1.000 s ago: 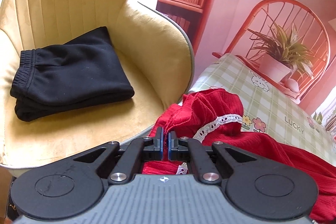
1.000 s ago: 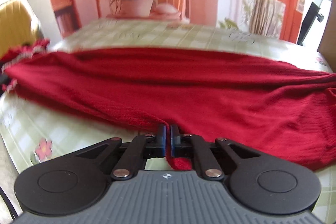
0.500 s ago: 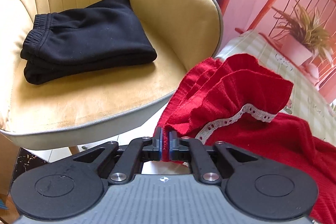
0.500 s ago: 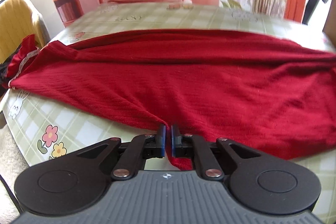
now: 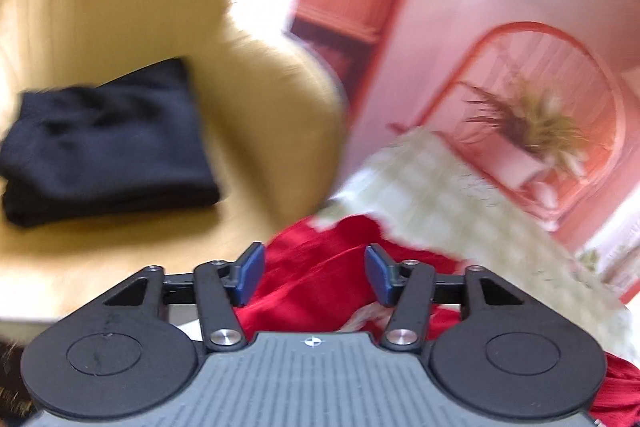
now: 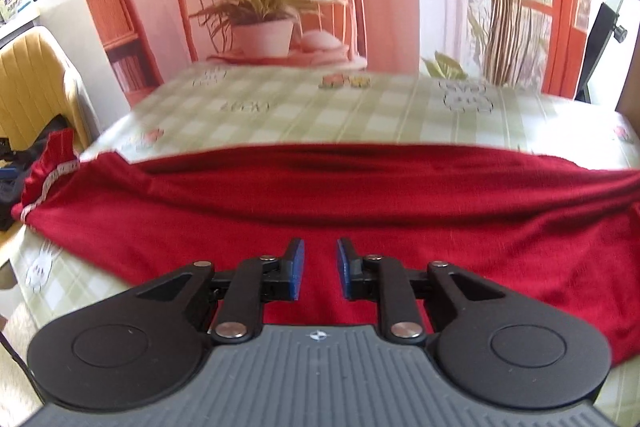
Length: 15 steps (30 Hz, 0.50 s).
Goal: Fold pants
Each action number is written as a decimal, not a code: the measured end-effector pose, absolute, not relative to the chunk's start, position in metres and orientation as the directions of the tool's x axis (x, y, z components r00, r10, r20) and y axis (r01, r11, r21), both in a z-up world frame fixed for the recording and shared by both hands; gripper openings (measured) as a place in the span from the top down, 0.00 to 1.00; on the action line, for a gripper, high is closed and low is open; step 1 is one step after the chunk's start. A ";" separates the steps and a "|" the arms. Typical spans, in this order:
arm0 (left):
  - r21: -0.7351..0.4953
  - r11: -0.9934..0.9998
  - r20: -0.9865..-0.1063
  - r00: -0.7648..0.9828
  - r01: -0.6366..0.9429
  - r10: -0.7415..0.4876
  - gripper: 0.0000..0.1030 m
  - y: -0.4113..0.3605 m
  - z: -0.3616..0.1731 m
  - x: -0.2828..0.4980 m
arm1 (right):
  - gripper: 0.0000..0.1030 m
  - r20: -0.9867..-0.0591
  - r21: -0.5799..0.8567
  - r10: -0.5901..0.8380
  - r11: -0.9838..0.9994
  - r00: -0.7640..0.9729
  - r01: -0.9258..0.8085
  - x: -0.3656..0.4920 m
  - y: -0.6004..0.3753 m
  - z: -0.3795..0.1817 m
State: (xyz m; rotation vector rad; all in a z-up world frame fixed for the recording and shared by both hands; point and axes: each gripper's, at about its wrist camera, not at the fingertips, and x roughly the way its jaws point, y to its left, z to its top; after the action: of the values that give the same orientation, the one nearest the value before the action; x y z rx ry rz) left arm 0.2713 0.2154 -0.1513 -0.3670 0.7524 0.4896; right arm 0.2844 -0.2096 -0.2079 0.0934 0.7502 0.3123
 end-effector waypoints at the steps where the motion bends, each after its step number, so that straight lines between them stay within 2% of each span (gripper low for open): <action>1: -0.137 0.845 -0.726 0.633 -0.516 0.269 0.35 0.209 -0.152 0.282 | 0.80 -0.650 0.198 0.312 0.950 0.692 -0.243 0.288 -0.210 -0.207; 4: -0.117 0.896 -0.734 0.644 -0.429 0.213 0.32 0.187 -0.159 0.306 | 0.80 -0.643 0.201 0.303 0.953 0.704 -0.227 0.296 -0.210 -0.207; 6: -0.056 0.909 -0.736 0.632 -0.412 0.241 0.28 0.173 -0.167 0.319 | 0.80 -0.642 0.204 0.298 0.955 0.707 -0.217 0.300 -0.212 -0.209; 9: 0.034 0.908 -0.753 0.586 -0.419 0.299 0.30 0.165 -0.184 0.333 | 0.80 -0.643 0.214 0.295 0.955 0.707 -0.204 0.301 -0.215 -0.212; 10: 0.050 0.903 -0.759 0.572 -0.426 0.311 0.38 0.165 -0.188 0.337 | 0.80 -0.644 0.216 0.292 0.956 0.707 -0.198 0.301 -0.217 -0.213; 11: 0.052 0.900 -0.760 0.568 -0.432 0.317 0.83 0.166 -0.192 0.338 | 0.80 -0.646 0.216 0.289 0.957 0.706 -0.194 0.301 -0.218 -0.214; 12: 0.045 0.892 -0.770 0.554 -0.449 0.317 0.96 0.170 -0.195 0.337 | 0.80 -0.647 0.214 0.286 0.958 0.707 -0.192 0.300 -0.219 -0.215; 15: -0.005 0.857 -0.750 0.569 -0.515 0.338 0.96 0.186 -0.182 0.321 | 0.80 -0.647 0.215 0.284 0.958 0.707 -0.188 0.298 -0.224 -0.217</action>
State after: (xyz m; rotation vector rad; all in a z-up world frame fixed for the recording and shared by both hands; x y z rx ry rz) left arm 0.3206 0.1856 -0.1823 -0.2341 0.8255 0.5060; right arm 0.2977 -0.2240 -0.2167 0.1370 0.7402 0.2633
